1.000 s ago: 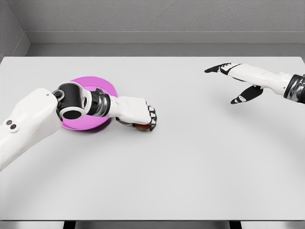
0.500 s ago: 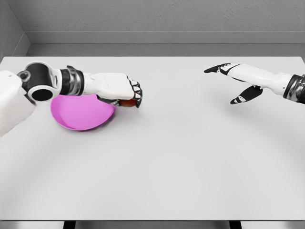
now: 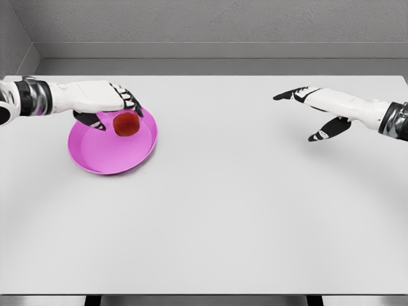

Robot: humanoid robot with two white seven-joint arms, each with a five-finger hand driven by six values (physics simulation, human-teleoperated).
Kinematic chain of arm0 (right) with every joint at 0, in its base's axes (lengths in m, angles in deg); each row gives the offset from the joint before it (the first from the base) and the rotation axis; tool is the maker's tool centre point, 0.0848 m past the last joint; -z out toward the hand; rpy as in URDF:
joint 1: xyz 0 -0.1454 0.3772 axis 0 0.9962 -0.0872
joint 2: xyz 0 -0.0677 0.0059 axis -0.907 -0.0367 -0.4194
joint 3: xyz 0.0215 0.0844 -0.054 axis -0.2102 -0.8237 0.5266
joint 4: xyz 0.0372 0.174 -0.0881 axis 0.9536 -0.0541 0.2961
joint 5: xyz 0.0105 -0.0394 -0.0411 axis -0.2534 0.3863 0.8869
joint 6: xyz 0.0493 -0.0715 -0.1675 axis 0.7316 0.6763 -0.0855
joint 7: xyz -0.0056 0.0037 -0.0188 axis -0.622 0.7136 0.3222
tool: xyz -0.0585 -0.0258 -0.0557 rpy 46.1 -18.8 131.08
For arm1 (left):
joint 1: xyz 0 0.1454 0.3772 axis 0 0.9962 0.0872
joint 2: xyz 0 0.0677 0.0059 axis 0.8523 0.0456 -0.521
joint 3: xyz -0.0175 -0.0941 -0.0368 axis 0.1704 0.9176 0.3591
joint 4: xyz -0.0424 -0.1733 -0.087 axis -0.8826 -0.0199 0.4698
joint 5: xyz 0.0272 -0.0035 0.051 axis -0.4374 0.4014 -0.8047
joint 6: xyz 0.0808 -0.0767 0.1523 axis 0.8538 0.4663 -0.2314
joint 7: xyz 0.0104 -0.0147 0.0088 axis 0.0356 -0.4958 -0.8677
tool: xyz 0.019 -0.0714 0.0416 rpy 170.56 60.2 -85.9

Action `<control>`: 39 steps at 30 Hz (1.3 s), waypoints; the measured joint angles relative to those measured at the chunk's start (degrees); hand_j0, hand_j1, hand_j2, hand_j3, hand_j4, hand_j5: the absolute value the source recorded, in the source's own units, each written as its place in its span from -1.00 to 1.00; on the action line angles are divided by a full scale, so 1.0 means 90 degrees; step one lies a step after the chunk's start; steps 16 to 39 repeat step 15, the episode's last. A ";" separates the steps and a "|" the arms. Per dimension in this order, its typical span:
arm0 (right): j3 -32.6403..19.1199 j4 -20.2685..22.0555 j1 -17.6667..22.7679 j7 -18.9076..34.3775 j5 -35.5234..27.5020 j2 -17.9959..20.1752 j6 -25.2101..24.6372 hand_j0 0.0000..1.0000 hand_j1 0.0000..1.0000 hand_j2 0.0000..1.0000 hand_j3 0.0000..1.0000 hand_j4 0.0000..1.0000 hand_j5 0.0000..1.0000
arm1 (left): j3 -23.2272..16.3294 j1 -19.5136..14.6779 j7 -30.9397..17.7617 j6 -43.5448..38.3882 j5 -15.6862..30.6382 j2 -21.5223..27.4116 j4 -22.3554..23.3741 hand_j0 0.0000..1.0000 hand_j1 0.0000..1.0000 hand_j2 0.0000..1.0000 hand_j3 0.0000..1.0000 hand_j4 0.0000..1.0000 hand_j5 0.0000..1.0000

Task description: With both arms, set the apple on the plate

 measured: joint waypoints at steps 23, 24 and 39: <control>0.0000 0.0000 0.0000 0.0000 0.0006 -0.0006 0.0025 1.00 1.00 1.00 1.00 1.00 1.00 | 0.1300 -0.0010 0.0011 0.0000 0.1105 -0.0008 0.3434 1.00 1.00 1.00 1.00 1.00 1.00; 0.0000 0.0000 0.0000 0.0000 0.0006 -0.0006 0.0025 1.00 1.00 1.00 1.00 1.00 1.00 | 0.1300 -0.0010 0.0011 0.0000 0.1105 -0.0008 0.3434 1.00 1.00 1.00 1.00 1.00 1.00; 0.0000 0.0000 0.0000 0.0000 0.0006 -0.0006 0.0025 1.00 1.00 1.00 1.00 1.00 1.00 | 0.1300 -0.0010 0.0011 0.0000 0.1105 -0.0008 0.3434 1.00 1.00 1.00 1.00 1.00 1.00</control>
